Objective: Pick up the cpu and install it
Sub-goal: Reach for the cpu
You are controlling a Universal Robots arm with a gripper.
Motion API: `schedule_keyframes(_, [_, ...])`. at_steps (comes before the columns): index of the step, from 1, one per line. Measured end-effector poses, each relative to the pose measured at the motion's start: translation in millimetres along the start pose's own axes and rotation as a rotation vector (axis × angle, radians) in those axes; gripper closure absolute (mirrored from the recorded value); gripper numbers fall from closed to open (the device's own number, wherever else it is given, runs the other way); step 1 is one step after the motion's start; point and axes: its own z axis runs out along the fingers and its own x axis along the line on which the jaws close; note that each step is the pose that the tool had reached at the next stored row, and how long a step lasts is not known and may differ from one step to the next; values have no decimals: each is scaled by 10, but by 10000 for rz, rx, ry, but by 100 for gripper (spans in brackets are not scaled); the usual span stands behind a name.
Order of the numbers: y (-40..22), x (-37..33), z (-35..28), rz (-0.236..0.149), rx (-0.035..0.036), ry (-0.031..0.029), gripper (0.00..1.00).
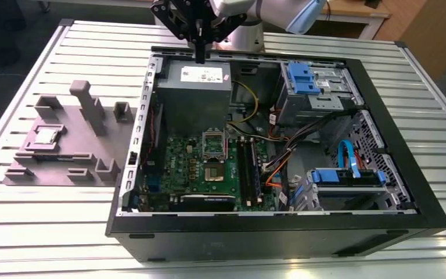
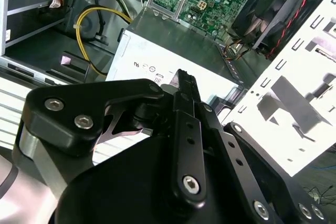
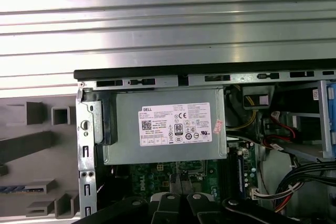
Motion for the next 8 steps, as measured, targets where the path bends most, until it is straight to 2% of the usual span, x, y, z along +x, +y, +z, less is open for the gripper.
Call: schedule_keyframes(8, [-2, 25, -1, -1, 0, 0, 90])
